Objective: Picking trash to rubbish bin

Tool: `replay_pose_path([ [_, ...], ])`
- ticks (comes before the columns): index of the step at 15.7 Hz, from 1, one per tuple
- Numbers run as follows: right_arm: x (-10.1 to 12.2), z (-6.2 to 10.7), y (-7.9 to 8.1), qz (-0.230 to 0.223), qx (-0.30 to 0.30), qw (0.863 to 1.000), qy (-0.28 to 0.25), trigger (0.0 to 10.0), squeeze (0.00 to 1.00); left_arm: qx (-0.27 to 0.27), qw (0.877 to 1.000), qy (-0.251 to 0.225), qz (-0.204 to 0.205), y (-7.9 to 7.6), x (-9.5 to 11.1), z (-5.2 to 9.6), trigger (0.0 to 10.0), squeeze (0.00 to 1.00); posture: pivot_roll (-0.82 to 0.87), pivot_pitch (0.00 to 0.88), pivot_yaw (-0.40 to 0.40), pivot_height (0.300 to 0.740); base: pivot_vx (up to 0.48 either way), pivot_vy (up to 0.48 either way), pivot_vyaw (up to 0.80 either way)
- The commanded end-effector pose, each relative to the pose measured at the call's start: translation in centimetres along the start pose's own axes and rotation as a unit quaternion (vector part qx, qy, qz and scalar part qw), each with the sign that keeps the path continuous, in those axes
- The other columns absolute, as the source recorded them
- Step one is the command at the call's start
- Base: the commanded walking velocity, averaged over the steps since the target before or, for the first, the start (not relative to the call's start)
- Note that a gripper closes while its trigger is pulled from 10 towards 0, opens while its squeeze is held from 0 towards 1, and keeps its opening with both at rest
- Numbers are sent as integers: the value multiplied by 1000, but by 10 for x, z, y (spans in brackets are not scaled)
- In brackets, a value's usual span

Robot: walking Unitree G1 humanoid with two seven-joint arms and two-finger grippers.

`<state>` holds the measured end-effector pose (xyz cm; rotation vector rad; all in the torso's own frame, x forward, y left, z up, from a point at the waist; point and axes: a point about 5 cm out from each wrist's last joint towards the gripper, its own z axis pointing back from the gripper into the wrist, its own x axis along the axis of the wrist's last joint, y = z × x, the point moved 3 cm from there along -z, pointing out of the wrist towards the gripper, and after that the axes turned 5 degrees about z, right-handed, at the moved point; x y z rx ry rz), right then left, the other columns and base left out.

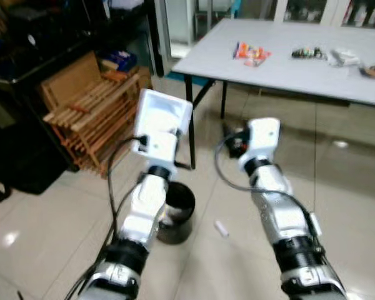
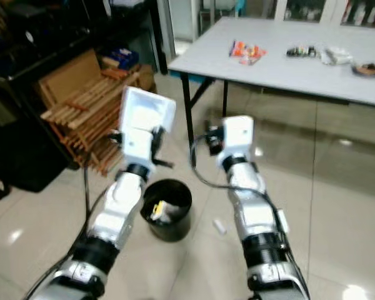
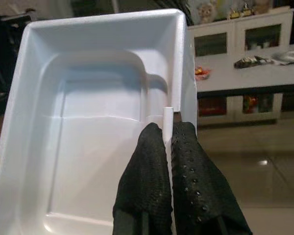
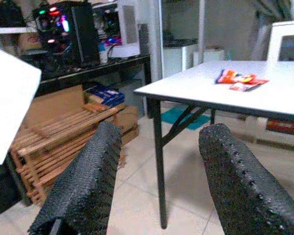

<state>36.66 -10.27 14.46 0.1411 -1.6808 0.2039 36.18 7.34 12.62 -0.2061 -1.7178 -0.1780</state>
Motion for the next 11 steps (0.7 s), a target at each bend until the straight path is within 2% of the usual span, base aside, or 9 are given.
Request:
replay_pose_path([
  [1, 4, -3, 14, -2, 18, 1000, -3, 10000, 0, 17, 1000, -1, -10, 15, 2, 0, 10000, 0, 29, 19, 83, 740, 296, 0, 0],
  [11, 5, -4, 13, 1, 19, 1000, -4, 10000, 0, 18, 1000, -1, -10, 16, 2, -1, 10000, 0, 28, 20, 80, 740, 297, 0, 0],
])
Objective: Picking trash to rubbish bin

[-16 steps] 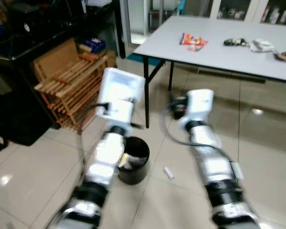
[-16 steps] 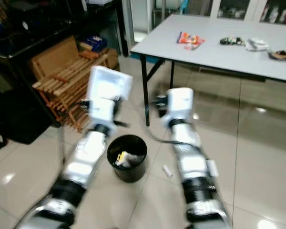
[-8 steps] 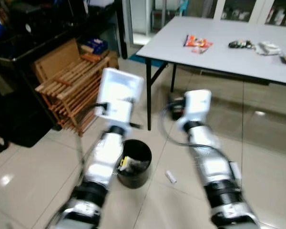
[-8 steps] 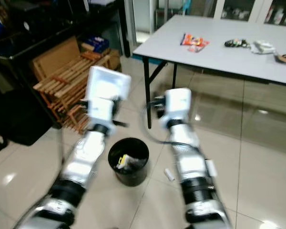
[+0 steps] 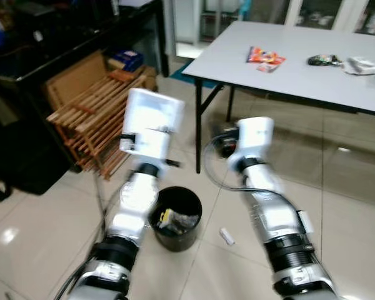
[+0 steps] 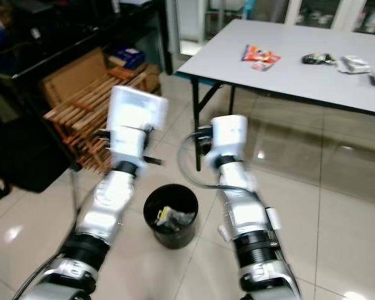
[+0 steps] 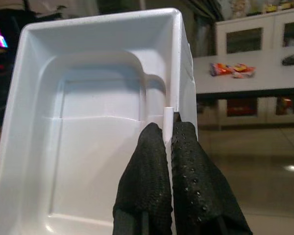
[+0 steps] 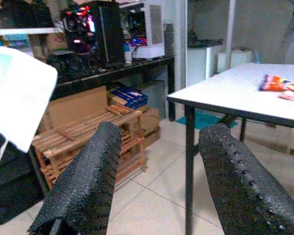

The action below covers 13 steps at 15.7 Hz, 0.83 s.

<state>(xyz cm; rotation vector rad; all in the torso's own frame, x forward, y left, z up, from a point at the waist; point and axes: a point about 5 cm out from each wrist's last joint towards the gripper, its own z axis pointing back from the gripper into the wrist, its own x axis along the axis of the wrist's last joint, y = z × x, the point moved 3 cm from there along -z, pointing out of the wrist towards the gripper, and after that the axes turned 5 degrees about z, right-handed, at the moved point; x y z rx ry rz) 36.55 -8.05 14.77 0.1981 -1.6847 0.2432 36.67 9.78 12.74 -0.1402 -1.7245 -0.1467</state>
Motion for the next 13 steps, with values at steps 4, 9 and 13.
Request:
replay_pose_path([
  [4, 2, 0, -9, 7, -10, 1000, 1, 10000, 0, -10, 1000, -1, 3, -9, 2, -2, 10000, 0, 32, 22, 78, 740, 296, 0, 0],
  [9, 2, 0, -9, 8, -9, 1000, 1, 10000, 0, -8, 1000, -1, 1, -8, 2, -2, 10000, 0, 32, 19, 78, 740, 326, 0, 0],
  [13, 2, -1, -8, 10, -9, 1000, 1, 10000, 0, -8, 1000, 0, -2, -7, 1, -3, 10000, 0, 32, 20, 78, 740, 342, 0, 0],
])
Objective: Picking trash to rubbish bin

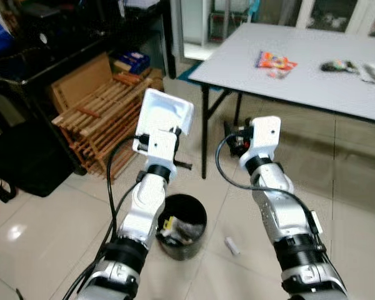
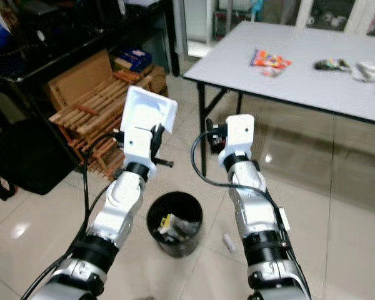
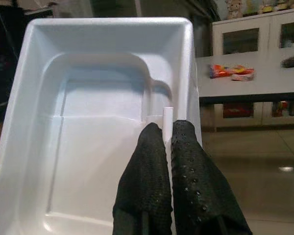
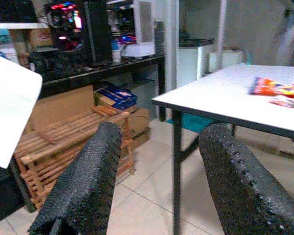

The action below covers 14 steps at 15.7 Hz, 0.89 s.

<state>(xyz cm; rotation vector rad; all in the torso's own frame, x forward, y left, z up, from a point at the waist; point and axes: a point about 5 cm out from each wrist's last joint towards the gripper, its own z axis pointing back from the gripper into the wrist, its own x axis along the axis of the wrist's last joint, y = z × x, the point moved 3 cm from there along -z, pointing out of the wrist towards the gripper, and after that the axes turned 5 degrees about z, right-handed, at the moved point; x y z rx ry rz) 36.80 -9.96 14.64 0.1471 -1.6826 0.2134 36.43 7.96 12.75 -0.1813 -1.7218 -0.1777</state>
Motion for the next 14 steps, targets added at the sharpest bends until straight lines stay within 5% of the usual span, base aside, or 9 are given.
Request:
replay_pose_path([
  [1, 4, -3, 11, 2, 16, 1000, -3, 10000, 0, 14, 1000, 1, -7, 12, 1, -1, 10000, 0, 32, 21, 78, 740, 356, 0, 0],
  [14, 6, -3, 13, -7, 17, 1000, -9, 10000, 0, 8, 1000, 5, -12, 10, -1, 0, 10000, 0, 31, 12, 81, 740, 379, 0, 0],
])
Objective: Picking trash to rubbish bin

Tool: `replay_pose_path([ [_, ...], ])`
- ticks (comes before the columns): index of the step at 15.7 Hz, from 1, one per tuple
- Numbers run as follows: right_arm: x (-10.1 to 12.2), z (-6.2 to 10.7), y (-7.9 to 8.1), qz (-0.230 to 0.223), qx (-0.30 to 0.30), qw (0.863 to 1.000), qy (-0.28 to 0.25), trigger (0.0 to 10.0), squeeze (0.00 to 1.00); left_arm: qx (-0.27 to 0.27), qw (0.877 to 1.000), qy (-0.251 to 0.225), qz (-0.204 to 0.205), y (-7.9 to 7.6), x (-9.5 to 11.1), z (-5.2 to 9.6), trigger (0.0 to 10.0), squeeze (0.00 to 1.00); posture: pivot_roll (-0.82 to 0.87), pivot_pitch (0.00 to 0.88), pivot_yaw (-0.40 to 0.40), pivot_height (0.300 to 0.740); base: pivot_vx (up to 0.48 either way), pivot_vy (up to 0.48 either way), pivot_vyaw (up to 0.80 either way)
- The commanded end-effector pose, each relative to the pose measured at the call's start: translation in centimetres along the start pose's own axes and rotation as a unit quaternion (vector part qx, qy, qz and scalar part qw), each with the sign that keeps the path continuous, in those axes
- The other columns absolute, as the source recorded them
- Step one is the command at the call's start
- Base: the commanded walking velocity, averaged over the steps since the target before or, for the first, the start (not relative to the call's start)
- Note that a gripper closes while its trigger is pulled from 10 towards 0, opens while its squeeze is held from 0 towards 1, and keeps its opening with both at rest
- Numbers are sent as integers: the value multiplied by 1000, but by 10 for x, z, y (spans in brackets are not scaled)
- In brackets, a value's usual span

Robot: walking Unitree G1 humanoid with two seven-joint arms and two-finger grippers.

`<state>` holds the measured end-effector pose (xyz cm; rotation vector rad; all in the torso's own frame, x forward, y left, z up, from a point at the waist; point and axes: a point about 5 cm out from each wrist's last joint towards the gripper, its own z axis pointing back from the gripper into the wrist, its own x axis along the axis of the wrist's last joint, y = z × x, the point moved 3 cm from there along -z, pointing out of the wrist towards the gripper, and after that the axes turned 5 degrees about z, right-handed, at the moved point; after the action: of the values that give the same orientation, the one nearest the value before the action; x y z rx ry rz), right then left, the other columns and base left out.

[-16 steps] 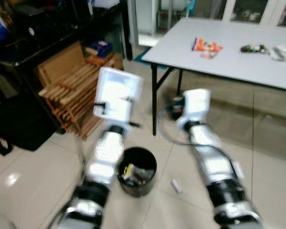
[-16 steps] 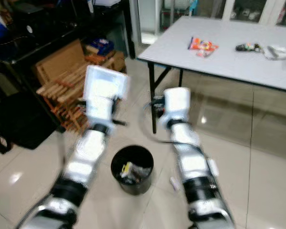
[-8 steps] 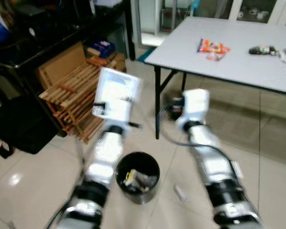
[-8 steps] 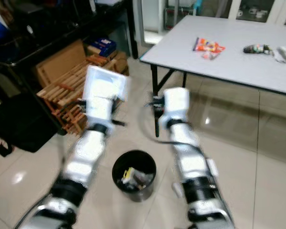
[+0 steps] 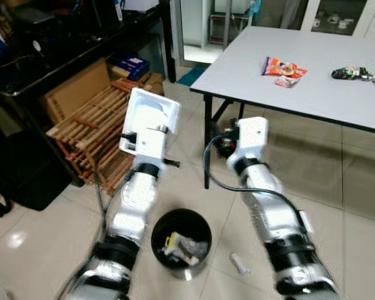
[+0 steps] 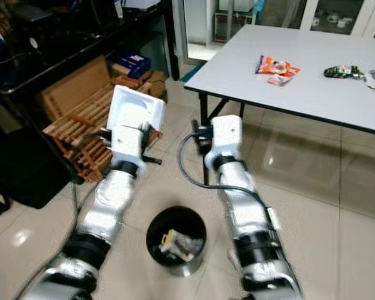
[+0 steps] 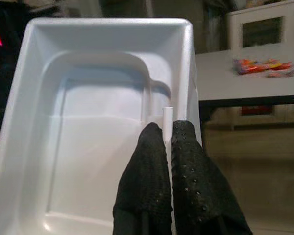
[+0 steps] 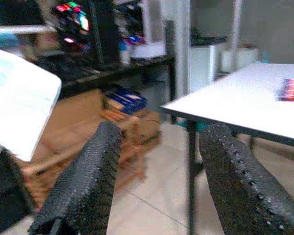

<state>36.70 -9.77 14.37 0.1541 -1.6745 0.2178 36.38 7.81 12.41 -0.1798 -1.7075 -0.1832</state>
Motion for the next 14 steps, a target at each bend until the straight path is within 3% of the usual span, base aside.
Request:
replay_pose_path([
  [1, 8, -4, 11, -6, 14, 1000, -14, 10000, 0, 9, 1000, -2, -10, 11, 3, -1, 10000, 0, 31, 11, 81, 740, 386, 0, 0],
  [3, 7, -4, 12, -8, 17, 1000, -10, 10000, 0, 7, 1000, -2, -10, 11, 2, -1, 10000, 0, 31, 8, 82, 740, 381, 0, 0],
  [5, 6, -4, 12, -9, 19, 1000, -6, 10000, 0, 4, 1000, -8, -4, 9, 4, -1, 10000, 0, 31, 6, 82, 740, 285, 0, -800],
  [13, 7, -5, 13, -1, 23, 1000, -8, 10000, 0, -13, 1000, -5, -1, 3, 3, -1, 10000, 0, 33, 10, 78, 740, 0, 0, -759],
  [14, 7, -5, 13, -1, 23, 1000, -9, 10000, 0, -14, 1000, -5, -1, 3, 3, -1, 10000, 0, 33, 11, 78, 740, 0, 0, 0],
])
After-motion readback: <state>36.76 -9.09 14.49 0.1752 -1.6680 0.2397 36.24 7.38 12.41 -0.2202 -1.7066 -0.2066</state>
